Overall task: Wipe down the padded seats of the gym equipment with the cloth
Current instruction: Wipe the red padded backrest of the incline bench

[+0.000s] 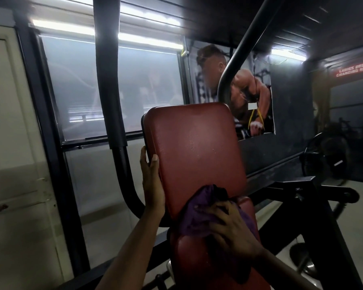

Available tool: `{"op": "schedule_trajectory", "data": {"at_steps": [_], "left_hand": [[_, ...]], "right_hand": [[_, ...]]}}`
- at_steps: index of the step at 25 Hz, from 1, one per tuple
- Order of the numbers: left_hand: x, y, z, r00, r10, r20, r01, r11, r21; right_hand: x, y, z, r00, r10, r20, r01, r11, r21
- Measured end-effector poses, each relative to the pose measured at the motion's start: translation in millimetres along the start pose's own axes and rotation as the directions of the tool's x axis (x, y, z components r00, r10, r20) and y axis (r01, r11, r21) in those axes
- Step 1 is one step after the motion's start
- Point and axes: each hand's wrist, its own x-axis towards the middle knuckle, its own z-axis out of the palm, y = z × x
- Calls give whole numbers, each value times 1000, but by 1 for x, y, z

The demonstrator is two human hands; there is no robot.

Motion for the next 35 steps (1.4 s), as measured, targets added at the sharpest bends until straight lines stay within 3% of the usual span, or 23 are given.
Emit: {"op": "schedule_trajectory", "data": {"at_steps": [4,8,11,14,17,20,22,23,24,26,27,28,31,32,35], "left_hand": [[0,-5,9,987,136,-85,-121,980,156],[-1,-10,11,980,184,-75,-174,976,130],[0,-8,10,975,208,-73,-193,965,176],[1,-8,10,974,207,-87,-178,948,262],[-3,-8,11,974,213,-75,-183,939,290],[-3,-9,12,973,218,-78,-187,939,289],[-5,-8,13,975,209,-73,-178,937,301],[-6,-7,13,976,204,-72,-175,939,297],[-6,-7,12,977,203,-70,-175,942,286],[-4,-7,11,972,226,-65,-201,943,265],[-3,-9,10,970,235,-64,-213,947,242],[-2,-11,10,971,230,-59,-213,955,204],[-2,-8,10,980,194,-49,-180,960,215],[-3,-7,11,980,189,-60,-170,958,232],[-5,-4,14,978,188,-94,-160,954,253]], "right_hand": [[83,26,-36,936,244,-253,-220,968,119],[196,-3,-30,943,200,-264,-204,979,14],[194,-11,-8,876,332,-350,-339,940,45],[170,7,-1,689,581,-434,-566,805,180],[131,26,11,471,736,-486,-767,614,186],[82,40,16,330,840,-430,-863,453,224],[71,44,8,166,913,-373,-897,296,327],[76,40,3,144,915,-378,-890,286,354],[90,32,-3,219,887,-407,-859,373,351],[137,7,-10,549,711,-440,-683,685,253],[163,-5,-10,685,606,-404,-583,789,196],[184,-12,-11,761,536,-367,-519,841,152],[210,3,-13,809,481,-338,-480,872,94],[208,19,-15,783,522,-339,-521,847,101],[201,77,-28,594,696,-402,-701,694,166]]}}
